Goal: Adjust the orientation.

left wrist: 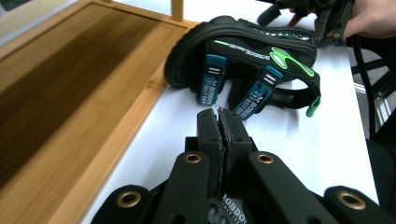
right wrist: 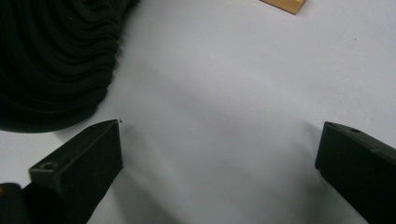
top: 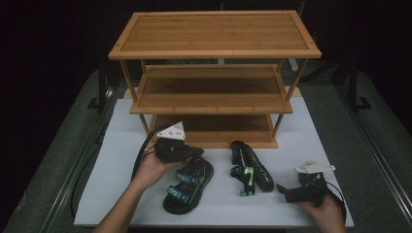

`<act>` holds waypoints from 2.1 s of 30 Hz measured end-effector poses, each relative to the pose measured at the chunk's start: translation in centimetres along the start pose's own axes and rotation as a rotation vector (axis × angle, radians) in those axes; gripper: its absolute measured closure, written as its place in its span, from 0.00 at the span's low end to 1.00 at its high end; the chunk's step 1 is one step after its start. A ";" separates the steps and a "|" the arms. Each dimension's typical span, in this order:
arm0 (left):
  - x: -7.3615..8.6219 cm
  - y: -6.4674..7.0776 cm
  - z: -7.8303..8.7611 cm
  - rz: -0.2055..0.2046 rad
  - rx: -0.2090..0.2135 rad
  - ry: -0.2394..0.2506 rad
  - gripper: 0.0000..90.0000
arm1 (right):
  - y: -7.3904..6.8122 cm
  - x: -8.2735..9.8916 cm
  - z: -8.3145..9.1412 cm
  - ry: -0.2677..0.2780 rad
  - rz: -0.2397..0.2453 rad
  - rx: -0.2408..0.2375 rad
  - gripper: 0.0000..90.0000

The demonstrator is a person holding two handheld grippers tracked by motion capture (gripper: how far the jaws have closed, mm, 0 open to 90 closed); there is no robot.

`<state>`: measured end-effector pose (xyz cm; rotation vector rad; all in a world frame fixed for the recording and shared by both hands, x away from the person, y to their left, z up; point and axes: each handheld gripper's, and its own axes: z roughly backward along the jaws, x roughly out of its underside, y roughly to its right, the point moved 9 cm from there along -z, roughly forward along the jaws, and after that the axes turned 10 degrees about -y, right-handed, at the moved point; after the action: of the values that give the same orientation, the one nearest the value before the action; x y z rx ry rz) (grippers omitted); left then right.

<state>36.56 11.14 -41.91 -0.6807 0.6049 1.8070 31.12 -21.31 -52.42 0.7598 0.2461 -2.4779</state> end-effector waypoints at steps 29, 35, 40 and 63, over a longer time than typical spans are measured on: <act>10.7 0.1 10.0 0.206 -0.133 0.060 0.97 | 0.0 0.0 0.0 -0.002 0.000 0.001 0.00; 10.4 -0.6 11.3 0.208 -0.152 0.079 0.87 | 0.0 0.0 0.0 -0.001 0.000 0.001 0.00; 10.7 -2.1 11.8 0.216 -0.182 0.071 1.00 | 0.0 0.0 0.0 -0.001 0.000 0.001 0.00; 14.1 -4.6 3.8 0.238 -0.130 -0.123 1.00 | 0.0 0.0 0.0 -0.001 -0.002 0.001 0.00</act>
<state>36.41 24.39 -49.45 -0.5988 0.5058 2.1082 31.10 -21.30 -52.43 0.7588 0.2457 -2.4799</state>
